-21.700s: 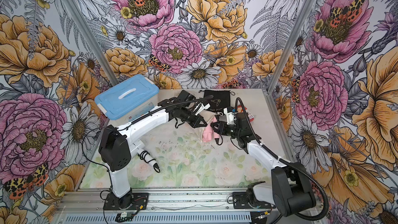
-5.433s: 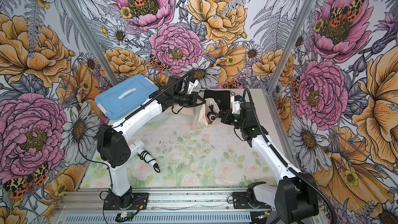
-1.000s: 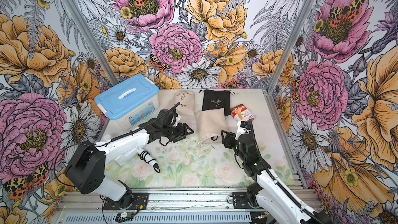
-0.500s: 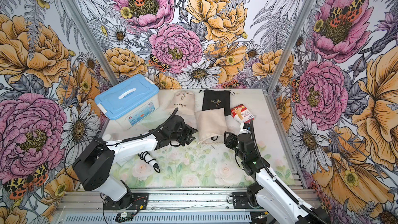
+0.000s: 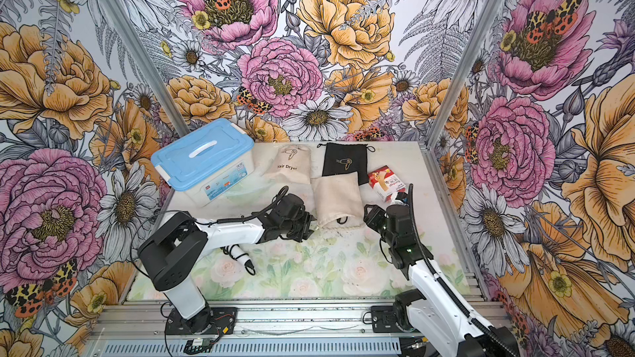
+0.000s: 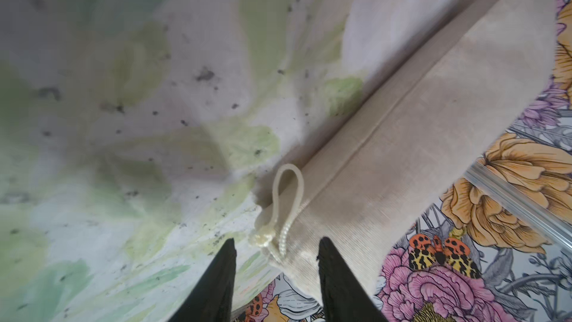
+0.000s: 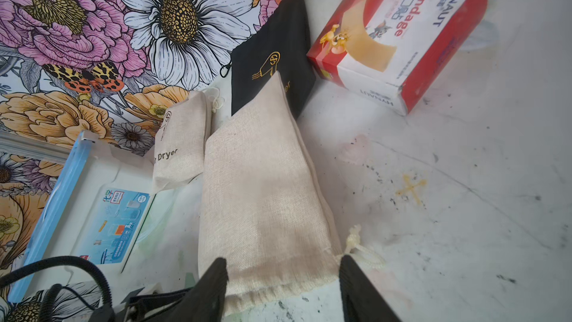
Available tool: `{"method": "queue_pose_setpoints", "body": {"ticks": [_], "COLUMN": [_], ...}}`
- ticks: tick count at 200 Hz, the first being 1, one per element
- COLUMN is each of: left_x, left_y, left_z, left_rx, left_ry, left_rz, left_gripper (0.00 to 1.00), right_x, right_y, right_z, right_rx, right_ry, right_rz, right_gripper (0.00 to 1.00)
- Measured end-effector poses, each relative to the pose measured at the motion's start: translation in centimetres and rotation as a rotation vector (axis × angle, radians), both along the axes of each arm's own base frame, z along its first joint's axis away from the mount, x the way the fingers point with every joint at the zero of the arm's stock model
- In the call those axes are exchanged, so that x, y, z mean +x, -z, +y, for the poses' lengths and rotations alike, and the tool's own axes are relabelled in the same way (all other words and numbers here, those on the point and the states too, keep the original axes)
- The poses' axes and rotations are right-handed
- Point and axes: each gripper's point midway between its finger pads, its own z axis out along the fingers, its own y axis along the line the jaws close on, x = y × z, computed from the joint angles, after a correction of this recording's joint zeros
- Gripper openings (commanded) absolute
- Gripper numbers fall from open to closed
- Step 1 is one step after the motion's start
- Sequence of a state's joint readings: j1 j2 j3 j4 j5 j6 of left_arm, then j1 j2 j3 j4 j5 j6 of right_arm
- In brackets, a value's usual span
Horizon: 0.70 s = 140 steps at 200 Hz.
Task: Pack away hair dryers
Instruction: Pull the drawstrings on both sides of the drawstring bag.
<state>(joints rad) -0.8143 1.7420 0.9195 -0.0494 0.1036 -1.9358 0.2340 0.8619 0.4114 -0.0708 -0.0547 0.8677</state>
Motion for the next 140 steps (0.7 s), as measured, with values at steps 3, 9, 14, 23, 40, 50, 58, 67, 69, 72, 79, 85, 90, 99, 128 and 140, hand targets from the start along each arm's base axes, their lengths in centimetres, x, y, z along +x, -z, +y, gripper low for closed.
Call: {"method": "queue_pose_setpoints", "body": {"ticks": [3, 9, 14, 23, 40, 50, 58, 67, 69, 72, 79, 85, 90, 99, 128, 140], "left_x": [0.0, -0.1, -0.1, 0.0, 0.1, 0.2, 0.3, 0.5, 0.6, 0.7, 0.8, 1.0, 1.1, 1.2, 1.4, 1.5], "left_y": [0.2, 0.5, 0.6, 1.0, 1.5, 1.9, 2.1, 2.1, 2.1, 2.1, 2.1, 2.1, 2.1, 2.1, 2.1, 2.1], "left_z": [0.0, 0.0, -0.1, -0.1, -0.2, -0.2, -0.3, -0.6, -0.6, -0.7, -0.9, -1.1, -1.2, -1.3, -1.6, -1.5], "left_rx": [0.001, 0.003, 0.003, 0.001, 0.000, 0.003, 0.000, -0.011, -0.013, -0.017, -0.024, -0.030, -0.035, -0.043, -0.058, -0.058], "left_ry": [-0.002, -0.005, -0.009, -0.016, -0.025, -0.032, -0.038, -0.041, -0.042, -0.043, -0.044, -0.045, -0.046, -0.051, -0.061, -0.064], "left_rz": [0.003, 0.011, 0.015, 0.021, 0.029, 0.035, 0.037, 0.033, 0.032, 0.029, 0.024, 0.021, 0.018, 0.016, 0.014, 0.014], "left_gripper": [0.45, 0.45, 0.45, 0.45, 0.45, 0.45, 0.45, 0.45, 0.45, 0.45, 0.45, 0.45, 0.45, 0.45, 0.45, 0.38], "right_x": [0.0, 0.0, 0.0, 0.1, 0.0, 0.0, 0.0, 0.0, 0.0, 0.0, 0.0, 0.0, 0.0, 0.0, 0.0, 0.0], "right_y": [0.0, -0.1, -0.1, -0.1, -0.1, -0.1, -0.1, -0.1, -0.1, -0.1, -0.1, -0.1, -0.1, -0.1, -0.1, -0.1], "right_z": [0.1, 0.1, 0.1, 0.1, 0.2, 0.3, 0.3, 0.2, 0.2, 0.2, 0.2, 0.2, 0.2, 0.2, 0.2, 0.2], "right_rx": [0.001, 0.003, 0.005, 0.007, 0.012, 0.014, 0.014, 0.016, 0.016, 0.017, 0.018, 0.019, 0.021, 0.022, 0.023, 0.022], "right_ry": [-0.003, -0.006, -0.007, -0.007, -0.015, -0.019, -0.019, -0.017, -0.017, -0.018, -0.020, -0.019, -0.020, -0.023, -0.024, -0.023], "right_rz": [0.000, 0.000, 0.001, 0.002, 0.003, 0.004, 0.003, 0.003, 0.003, 0.004, 0.004, 0.004, 0.004, 0.005, 0.005, 0.004], "right_gripper": [0.58, 0.58, 0.58, 0.58, 0.58, 0.58, 0.58, 0.58, 0.58, 0.58, 0.58, 0.58, 0.58, 0.58, 0.58, 0.58]}}
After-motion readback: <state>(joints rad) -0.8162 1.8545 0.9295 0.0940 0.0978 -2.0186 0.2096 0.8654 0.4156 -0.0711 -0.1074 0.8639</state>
